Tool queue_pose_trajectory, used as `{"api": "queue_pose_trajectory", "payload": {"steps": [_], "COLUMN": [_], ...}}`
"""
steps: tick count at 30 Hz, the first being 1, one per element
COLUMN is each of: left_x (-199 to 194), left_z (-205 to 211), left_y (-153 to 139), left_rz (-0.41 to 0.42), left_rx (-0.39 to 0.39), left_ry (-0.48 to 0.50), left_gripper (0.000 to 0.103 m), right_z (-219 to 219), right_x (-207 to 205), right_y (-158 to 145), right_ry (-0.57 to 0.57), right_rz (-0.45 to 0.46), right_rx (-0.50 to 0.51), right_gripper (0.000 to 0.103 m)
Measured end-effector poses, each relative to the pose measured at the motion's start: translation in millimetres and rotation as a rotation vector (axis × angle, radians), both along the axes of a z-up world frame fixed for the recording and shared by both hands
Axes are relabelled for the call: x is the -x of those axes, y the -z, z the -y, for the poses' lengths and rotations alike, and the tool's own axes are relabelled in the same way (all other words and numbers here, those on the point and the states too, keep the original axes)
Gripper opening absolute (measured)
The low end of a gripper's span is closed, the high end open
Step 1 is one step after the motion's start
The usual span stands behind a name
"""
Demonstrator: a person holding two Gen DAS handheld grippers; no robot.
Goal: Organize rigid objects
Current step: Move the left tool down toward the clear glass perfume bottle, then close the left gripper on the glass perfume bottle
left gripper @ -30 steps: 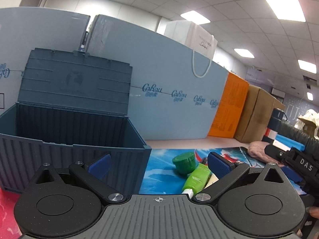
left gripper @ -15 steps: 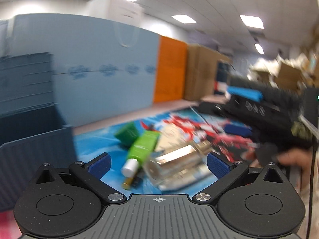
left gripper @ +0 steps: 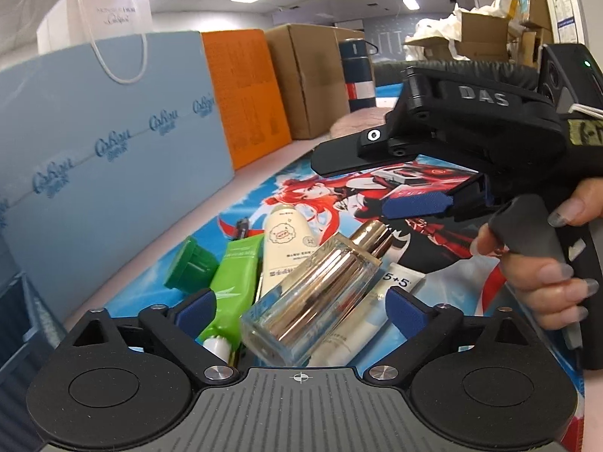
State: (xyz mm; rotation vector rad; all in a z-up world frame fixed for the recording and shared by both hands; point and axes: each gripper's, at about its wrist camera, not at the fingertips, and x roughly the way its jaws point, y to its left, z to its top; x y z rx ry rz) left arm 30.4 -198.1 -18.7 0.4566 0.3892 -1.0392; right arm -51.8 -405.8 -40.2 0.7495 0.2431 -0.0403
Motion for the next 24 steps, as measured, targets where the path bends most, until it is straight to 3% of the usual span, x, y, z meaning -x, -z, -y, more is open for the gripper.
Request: {"api": "queue_pose_trajectory", "payload": {"steps": [7,17,21,24], "left_x": [-13,-37,-35,-31], "left_z": [17,19,18,16], "left_y": [4,4,7,6], "left_rz": [-0.032,-0.183,-0.183,-0.193], "left_rx": [-0.035,-0.010,0.010,0.016], "left_ry": [0.085,0.171,0.160,0.154], "left_gripper": [0.072,0.059,0.057,0.050], "right_z": [1,0,0,0], "right_x": [2,2,2,2], "right_y": [1,1,2,2], "right_ry": [-0.011,-0.027,-0.025,-0.027], "right_rz": [0.007,0.006,0.005,0.006], "right_rx": [-0.025,-0.037,-0.044,-0.050], "right_gripper": [0.103,0.103,0.103,0.103]}}
